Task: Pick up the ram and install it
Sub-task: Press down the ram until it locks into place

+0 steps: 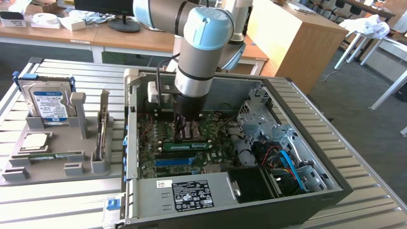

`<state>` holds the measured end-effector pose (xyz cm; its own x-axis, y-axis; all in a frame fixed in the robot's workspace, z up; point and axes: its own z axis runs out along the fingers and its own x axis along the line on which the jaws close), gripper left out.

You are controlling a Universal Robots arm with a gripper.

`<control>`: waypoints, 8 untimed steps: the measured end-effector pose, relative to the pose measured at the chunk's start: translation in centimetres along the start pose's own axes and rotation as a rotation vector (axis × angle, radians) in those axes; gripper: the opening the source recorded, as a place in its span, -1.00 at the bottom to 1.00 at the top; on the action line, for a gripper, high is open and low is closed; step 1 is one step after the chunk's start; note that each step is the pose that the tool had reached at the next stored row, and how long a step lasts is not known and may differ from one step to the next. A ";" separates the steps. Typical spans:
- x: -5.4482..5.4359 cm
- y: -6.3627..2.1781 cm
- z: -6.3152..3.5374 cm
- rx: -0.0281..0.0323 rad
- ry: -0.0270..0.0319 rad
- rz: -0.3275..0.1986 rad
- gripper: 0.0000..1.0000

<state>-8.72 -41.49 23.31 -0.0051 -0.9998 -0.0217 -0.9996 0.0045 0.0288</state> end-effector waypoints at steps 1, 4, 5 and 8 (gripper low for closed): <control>0.0 0.00 0.04 0.0000 0.0000 0.000 -0.80; 0.0 0.00 0.09 -0.0001 0.0002 0.000 -0.80; 0.0 0.00 0.09 -0.0001 0.0002 0.000 -0.80; 0.0 -0.01 0.20 0.0002 -0.0005 0.000 -0.80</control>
<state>-8.72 -41.48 23.10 -0.0051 -0.9997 -0.0222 -0.9996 0.0044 0.0286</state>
